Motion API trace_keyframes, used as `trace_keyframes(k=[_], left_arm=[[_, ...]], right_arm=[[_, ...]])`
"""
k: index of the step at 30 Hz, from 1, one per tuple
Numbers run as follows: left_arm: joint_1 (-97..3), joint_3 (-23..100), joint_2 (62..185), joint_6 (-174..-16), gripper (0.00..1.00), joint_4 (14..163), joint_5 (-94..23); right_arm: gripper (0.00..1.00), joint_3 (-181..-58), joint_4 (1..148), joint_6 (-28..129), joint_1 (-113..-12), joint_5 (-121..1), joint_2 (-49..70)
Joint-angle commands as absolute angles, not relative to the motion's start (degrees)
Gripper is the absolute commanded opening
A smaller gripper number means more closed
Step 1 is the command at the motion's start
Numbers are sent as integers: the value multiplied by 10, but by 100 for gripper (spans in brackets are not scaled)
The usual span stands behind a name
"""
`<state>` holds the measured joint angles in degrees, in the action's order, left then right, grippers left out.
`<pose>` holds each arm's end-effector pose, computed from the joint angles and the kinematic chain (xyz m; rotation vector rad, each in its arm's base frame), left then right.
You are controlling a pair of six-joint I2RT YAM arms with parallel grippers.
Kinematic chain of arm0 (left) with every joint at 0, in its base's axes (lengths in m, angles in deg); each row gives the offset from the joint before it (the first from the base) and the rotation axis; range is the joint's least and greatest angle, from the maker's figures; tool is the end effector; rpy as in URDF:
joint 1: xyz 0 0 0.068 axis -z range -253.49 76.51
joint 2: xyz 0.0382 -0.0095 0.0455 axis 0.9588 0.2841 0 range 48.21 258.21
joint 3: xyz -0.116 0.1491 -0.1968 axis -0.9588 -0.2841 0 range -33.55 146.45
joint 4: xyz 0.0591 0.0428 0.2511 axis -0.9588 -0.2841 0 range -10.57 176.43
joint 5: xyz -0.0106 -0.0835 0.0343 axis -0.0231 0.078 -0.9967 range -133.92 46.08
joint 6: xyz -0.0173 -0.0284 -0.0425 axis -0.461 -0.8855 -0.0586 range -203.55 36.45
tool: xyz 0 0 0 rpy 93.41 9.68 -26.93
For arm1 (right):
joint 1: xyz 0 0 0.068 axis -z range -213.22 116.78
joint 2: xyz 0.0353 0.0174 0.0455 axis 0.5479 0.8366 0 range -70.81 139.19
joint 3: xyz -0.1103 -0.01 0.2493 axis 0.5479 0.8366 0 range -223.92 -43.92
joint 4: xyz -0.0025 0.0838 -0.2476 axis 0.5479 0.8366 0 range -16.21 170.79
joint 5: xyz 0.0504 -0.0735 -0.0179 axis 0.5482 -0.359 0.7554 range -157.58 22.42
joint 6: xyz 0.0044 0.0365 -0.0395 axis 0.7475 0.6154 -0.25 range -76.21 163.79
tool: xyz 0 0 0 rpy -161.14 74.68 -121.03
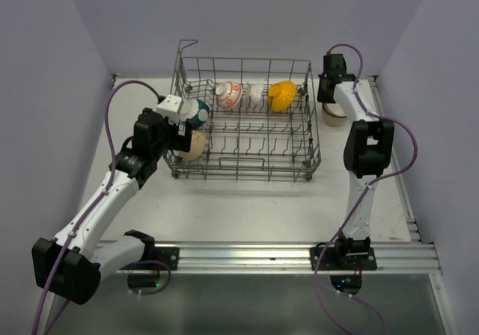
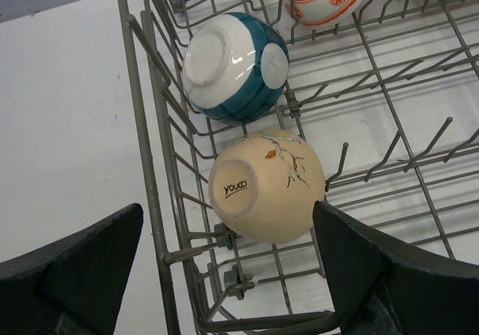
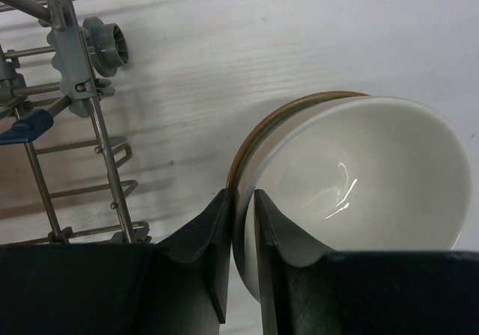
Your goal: Unload the bowls from the dish rack
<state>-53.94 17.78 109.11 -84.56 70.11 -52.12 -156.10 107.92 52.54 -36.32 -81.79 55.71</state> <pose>0.2292 -0.0760 0.3148 0.2354 2.0048 -0.0832 0.5009 0.0184 0.2418 0.2307 2.3813 -0.2028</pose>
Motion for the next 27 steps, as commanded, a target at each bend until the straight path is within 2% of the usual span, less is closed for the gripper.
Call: trace_keyframes(k=[1,2,3,7,11,20,27], left_arm=[[-537,201,1092,-856,100,695,-524],[-537,201,1092,-856,100,695,-524],[-537,201,1093,-856,100,695,-524],[-537,201,1094,-856,100,694,-524],[-537,203,1096,-856,100,691,-530],[-538,187,1072,-877,100,702,-578],[-537,173,1065,-879,100,718,-568]], right_arm=[[22,-1593,1075,511,-359,-826,560],[26,-1593,1075,513,-359,-824,560],[35,-1593,1076,514,-359,-819,560],[47,-1607,1089,520,-359,-807,554],[62,-1618,1096,538,-359,-799,532],[80,-1570,1081,602,-359,-740,416],[82,-1450,1017,662,-367,-625,300]])
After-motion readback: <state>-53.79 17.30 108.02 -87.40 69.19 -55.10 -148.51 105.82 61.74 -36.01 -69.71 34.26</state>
